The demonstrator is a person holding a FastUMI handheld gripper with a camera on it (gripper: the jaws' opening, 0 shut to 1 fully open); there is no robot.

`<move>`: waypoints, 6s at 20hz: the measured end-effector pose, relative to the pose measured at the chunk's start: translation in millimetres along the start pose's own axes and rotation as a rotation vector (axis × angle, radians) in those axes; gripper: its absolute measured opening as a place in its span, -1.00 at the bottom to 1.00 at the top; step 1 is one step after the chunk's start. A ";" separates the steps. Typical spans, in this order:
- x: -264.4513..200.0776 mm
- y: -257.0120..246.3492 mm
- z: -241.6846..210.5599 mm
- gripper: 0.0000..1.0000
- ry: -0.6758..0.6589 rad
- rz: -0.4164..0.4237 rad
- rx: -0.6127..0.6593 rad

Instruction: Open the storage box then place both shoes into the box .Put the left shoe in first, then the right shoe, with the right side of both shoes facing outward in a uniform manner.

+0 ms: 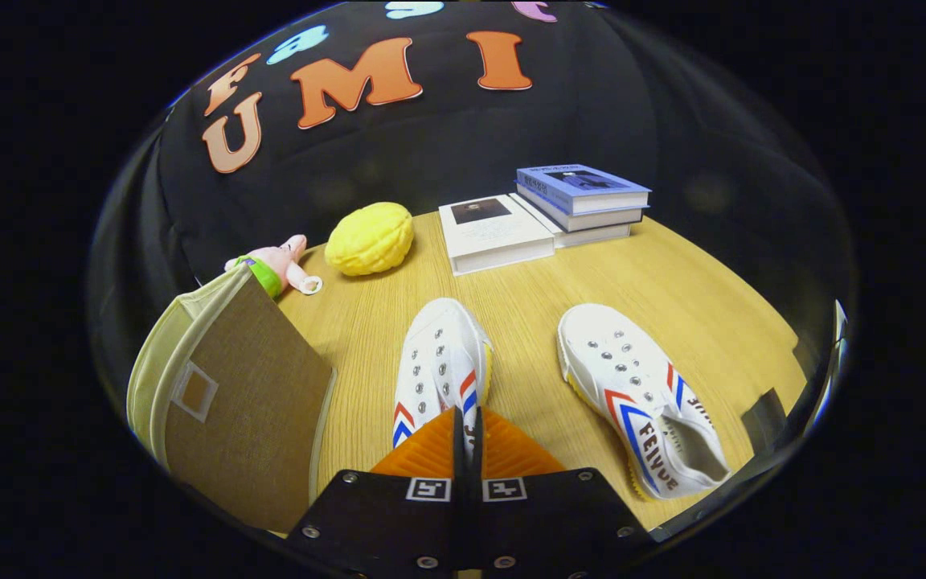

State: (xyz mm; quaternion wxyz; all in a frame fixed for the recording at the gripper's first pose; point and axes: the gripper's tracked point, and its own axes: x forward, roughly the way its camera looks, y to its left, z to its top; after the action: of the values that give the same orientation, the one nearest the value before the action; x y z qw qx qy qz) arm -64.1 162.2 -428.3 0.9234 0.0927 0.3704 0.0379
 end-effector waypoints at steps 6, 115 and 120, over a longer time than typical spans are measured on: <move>-43.1 15.3 61.3 -1.00 -0.093 0.021 -0.008; -70.5 -79.2 91.5 -1.00 -0.072 -0.110 0.084; -98.0 0.1 116.1 -1.00 -0.130 -0.064 0.098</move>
State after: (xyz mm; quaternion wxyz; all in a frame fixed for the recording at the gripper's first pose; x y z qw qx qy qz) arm -54.6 132.1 -279.6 0.9407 0.1281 0.3137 -0.0161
